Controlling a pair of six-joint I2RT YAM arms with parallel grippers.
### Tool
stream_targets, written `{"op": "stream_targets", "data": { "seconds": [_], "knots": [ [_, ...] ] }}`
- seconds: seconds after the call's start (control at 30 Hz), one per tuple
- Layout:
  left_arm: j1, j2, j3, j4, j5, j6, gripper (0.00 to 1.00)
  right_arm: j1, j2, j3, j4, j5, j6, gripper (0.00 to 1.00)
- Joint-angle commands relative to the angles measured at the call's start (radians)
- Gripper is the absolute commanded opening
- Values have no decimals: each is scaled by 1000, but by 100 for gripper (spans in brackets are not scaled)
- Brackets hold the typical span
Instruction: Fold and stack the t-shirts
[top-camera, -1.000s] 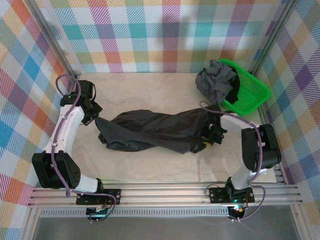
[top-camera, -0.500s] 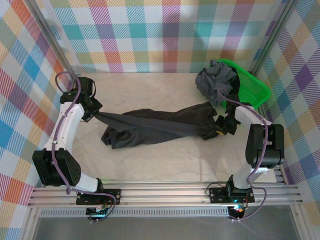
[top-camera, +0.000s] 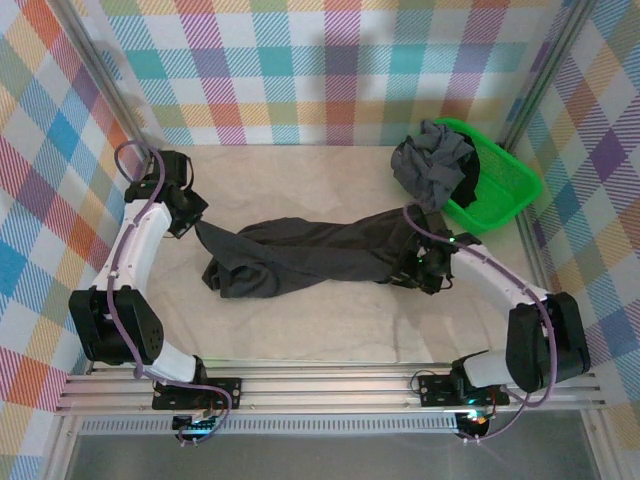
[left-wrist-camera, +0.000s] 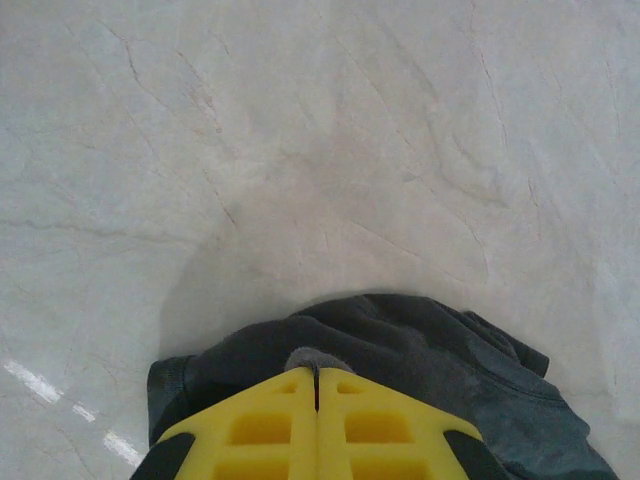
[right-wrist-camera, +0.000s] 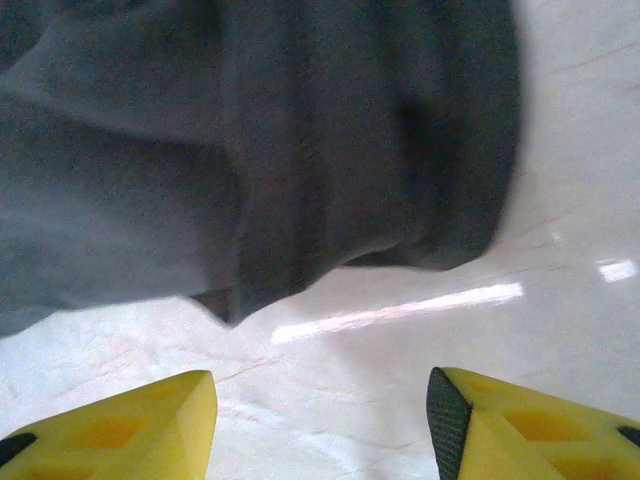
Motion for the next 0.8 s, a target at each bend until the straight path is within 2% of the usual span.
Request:
{"op": "stream_targets", "data": {
  "seconds": [0.0,0.17,0.27,0.33,0.4,0.47,0.67,0.77],
  "knots": [
    [15,1,3,24,15,-3,0,23,44,-17,83,-14,156,58],
    [15,-3,-2,24,18,2,0,22,170,47,92,-2,155,50],
    [13,-11,-11,28,22,3,0,22,222,73,76,-3,160,32],
    [14,-14,-15,30,22,2,0,22,226,74,54,17,169,26],
    [15,-15,-18,33,25,-1,0,21,209,67,37,47,169,11],
    [13,-12,-14,33,23,-2,0,18,183,71,19,74,154,0],
    [15,-9,7,29,5,1,0,12,50,129,-134,124,45,0],
    [14,-5,15,32,-1,-1,0,-8,-29,127,-234,110,10,0]
  ]
}}
